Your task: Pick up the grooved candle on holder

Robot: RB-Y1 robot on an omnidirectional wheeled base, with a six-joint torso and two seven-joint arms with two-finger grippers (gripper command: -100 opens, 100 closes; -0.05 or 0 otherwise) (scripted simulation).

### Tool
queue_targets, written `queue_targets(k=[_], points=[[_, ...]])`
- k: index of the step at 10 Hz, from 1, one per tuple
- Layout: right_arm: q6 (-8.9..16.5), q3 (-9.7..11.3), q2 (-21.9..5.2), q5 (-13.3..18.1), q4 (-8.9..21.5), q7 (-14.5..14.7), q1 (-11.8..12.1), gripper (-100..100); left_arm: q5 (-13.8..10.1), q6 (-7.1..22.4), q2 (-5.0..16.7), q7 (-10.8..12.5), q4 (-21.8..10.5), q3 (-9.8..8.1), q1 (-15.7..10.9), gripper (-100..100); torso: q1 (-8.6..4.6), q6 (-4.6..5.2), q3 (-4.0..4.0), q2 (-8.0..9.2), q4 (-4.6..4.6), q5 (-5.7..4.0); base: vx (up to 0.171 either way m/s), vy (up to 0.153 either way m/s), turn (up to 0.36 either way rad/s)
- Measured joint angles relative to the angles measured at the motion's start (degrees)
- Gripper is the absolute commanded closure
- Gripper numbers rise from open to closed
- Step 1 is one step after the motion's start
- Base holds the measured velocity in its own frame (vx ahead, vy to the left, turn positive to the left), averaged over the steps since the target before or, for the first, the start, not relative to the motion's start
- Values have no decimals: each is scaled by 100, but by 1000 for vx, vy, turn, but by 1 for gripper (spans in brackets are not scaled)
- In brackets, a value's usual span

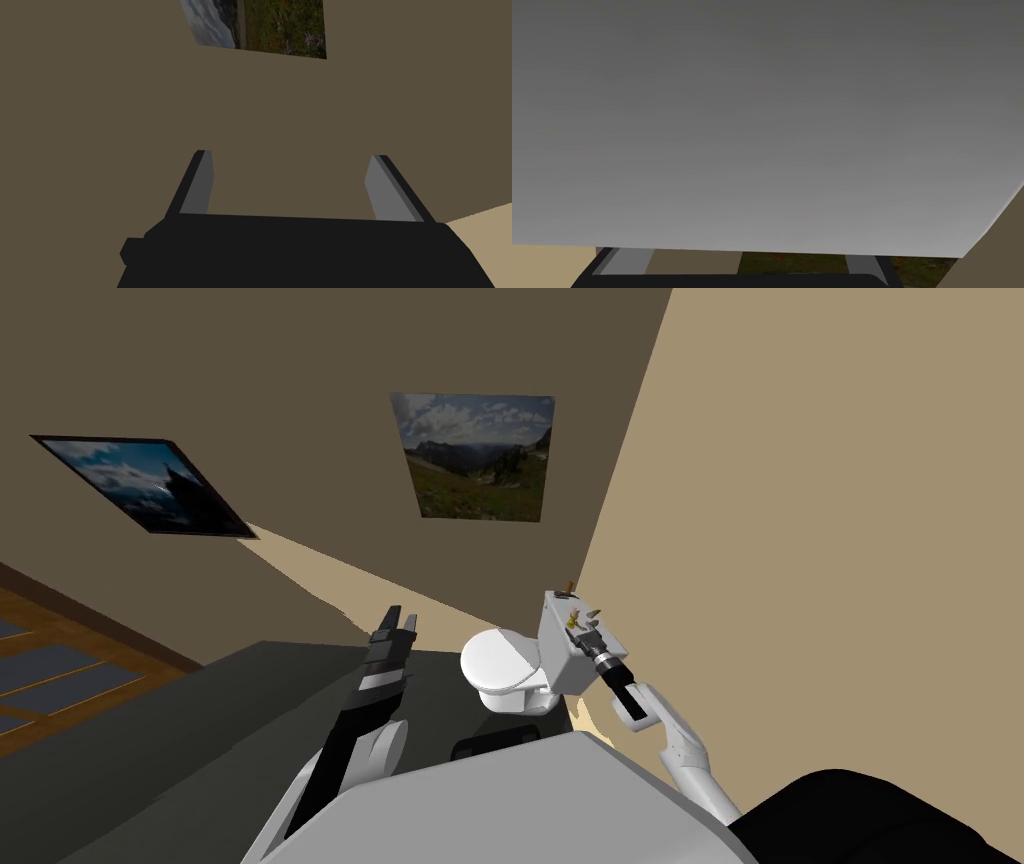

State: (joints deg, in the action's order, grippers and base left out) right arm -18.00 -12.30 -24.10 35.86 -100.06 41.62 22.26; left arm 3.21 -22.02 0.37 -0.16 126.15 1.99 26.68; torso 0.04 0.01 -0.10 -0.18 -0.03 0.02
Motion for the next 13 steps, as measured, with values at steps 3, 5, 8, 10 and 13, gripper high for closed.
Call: queue_targets(k=[3, 5, 8, 10, 13], points=[[58, 15, -364, 337, 192, 292, -259, -100, 0, 0, 0, 0, 0, 0, 0, 0, -3, -1, -6, -12, -2, 0, 80, 18, -83], [42, -13, -461, 435, 267, 412, -324, 0, 0, 0, 0, 0, 0, 0, 0, 0, -8, -2, -4, -5, -2, -2, 27, 2, -2], [-41, 125, -509, 298, 608, 518, -664, -100, 0, 0, 0, 0, 0, 0, -1, 0, -1, -2, 16, 28, 6, -1, -38, 22, -90], [-190, 282, -545, 146, 1095, 684, -1070, -100, 0, 0, 0, 0, 0, 0, -2, 0, -4, -2, 19, 34, 7, -1, -57, 15, -86], [-187, 518, -621, -12, 1606, 796, -1573, -100, 0, 0, 0, 0, 0, 0, -2, 0, -3, -1, 16, 28, 6, -1, -34, 19, -49]])
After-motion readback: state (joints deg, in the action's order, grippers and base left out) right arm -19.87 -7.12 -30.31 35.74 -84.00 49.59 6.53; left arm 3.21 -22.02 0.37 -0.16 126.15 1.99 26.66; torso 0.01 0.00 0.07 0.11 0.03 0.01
